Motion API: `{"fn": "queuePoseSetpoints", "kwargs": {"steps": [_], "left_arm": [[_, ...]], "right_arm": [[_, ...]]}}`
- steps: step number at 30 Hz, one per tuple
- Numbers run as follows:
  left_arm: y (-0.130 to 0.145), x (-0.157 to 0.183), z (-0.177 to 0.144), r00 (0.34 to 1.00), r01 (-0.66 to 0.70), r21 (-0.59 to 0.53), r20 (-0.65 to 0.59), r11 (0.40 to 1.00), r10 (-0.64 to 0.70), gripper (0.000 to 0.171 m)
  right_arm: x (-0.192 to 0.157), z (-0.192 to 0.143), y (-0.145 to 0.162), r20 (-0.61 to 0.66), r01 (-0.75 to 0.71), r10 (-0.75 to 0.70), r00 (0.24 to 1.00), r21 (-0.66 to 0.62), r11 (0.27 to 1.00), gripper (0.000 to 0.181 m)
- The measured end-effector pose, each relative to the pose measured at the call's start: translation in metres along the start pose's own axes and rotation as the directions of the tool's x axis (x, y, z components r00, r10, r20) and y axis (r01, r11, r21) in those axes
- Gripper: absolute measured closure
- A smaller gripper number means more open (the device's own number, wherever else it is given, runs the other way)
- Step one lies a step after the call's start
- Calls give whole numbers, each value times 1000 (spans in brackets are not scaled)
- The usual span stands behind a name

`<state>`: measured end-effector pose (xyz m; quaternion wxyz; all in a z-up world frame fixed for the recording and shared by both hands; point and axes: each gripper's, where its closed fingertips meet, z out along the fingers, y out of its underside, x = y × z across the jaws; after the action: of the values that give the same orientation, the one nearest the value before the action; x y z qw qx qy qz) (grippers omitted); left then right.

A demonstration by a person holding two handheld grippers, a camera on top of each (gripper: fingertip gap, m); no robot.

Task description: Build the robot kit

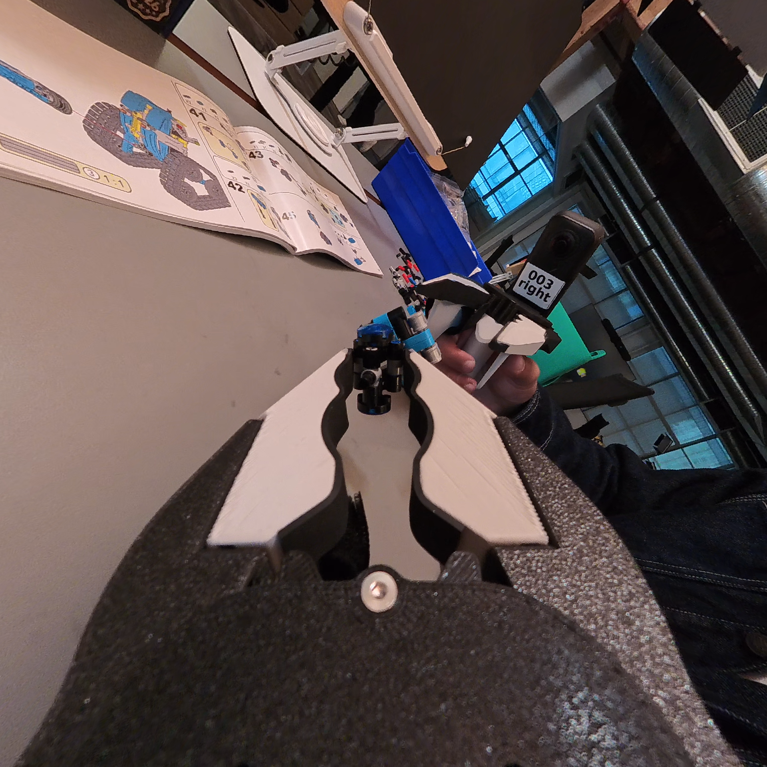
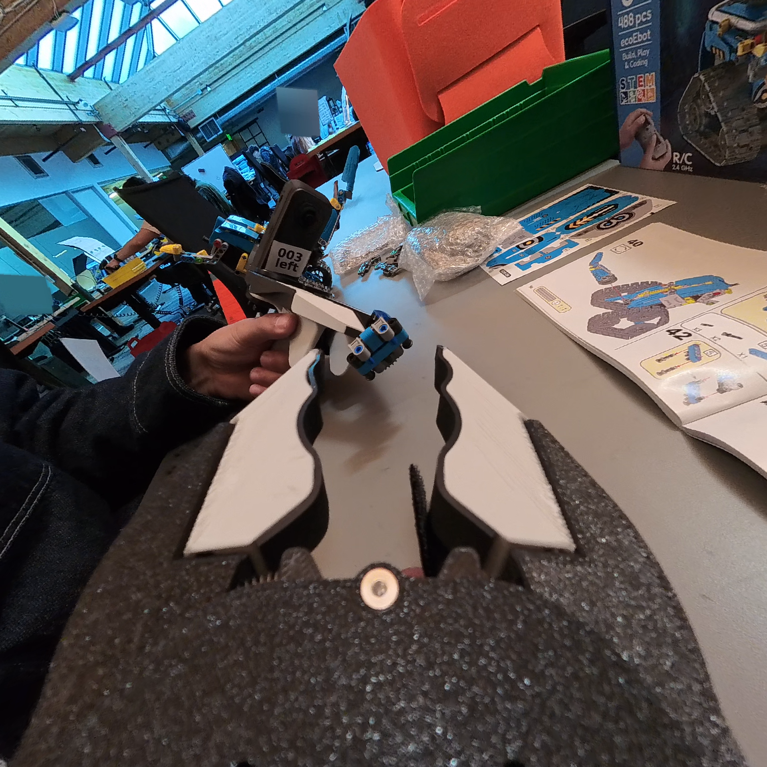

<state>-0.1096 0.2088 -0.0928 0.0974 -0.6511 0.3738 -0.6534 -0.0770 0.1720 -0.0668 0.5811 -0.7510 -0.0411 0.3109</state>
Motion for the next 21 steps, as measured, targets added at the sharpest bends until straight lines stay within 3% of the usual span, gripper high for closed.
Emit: {"fn": "queuePoseSetpoints", "kwargs": {"steps": [21], "left_arm": [[1, 0, 1, 1000, 1, -2, -2, 1000, -1, 148]], "right_arm": [[0, 1, 4, -5, 13, -13, 1000, -24, 1000, 129]]}}
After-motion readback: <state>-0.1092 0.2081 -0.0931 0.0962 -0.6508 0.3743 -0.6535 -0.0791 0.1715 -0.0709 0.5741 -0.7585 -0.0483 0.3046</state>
